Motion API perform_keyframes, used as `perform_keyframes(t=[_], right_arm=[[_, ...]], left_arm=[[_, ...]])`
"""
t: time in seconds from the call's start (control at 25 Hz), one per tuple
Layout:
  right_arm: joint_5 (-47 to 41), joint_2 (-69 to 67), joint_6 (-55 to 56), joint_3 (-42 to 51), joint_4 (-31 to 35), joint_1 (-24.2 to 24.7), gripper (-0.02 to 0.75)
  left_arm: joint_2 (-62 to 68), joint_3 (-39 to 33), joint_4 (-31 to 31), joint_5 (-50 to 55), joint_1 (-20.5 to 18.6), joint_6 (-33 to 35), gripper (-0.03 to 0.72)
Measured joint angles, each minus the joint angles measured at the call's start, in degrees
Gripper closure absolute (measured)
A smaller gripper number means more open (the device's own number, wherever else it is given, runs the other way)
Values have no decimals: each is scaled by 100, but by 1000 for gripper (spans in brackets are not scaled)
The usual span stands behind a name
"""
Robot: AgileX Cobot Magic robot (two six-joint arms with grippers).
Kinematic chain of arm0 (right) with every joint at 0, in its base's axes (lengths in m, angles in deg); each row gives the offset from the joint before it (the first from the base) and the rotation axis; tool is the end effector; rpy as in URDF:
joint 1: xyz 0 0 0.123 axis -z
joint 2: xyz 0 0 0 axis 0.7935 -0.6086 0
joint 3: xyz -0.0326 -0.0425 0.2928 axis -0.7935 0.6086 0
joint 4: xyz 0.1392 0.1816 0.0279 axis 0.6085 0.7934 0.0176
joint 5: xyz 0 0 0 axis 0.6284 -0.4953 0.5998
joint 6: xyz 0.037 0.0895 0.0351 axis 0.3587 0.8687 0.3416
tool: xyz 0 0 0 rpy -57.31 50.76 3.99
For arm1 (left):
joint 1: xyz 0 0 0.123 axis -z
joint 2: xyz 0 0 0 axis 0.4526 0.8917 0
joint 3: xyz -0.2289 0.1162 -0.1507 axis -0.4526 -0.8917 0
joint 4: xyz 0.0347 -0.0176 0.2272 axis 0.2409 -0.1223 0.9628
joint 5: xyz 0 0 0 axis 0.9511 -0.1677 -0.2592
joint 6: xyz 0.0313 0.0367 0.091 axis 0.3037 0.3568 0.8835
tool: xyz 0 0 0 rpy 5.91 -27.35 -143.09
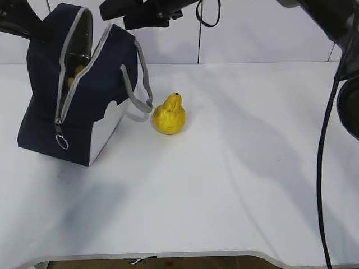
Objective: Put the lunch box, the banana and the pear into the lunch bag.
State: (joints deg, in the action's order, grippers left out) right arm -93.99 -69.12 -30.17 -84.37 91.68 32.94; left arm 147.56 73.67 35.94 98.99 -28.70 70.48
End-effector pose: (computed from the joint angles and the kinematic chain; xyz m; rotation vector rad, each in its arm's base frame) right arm 0.4608 0.2479 0.3208 -0.8133 2.0894 1.1862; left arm 0.4012 -0.0469 0.3369 0.3863 2.5347 -0.7454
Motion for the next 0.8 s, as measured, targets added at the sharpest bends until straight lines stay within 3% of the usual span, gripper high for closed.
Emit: perform_keyframes(t=[0.16,0.44,0.64,0.8], right_arm=[[-141,0,359,-485,-1279,-13,183],[-202,0,996,-549,-3489,-339,183],[-205,13,1112,-404,-3999,-509,183],[-205,75,1187,312,-4315,-519,183]], left_arm=[[0,0,57,2,-9,0,664],[0,0,137,12,-9,0,664],[0,0,245,12,-9,0,664],[0,0,247,12,-9,0,664]])
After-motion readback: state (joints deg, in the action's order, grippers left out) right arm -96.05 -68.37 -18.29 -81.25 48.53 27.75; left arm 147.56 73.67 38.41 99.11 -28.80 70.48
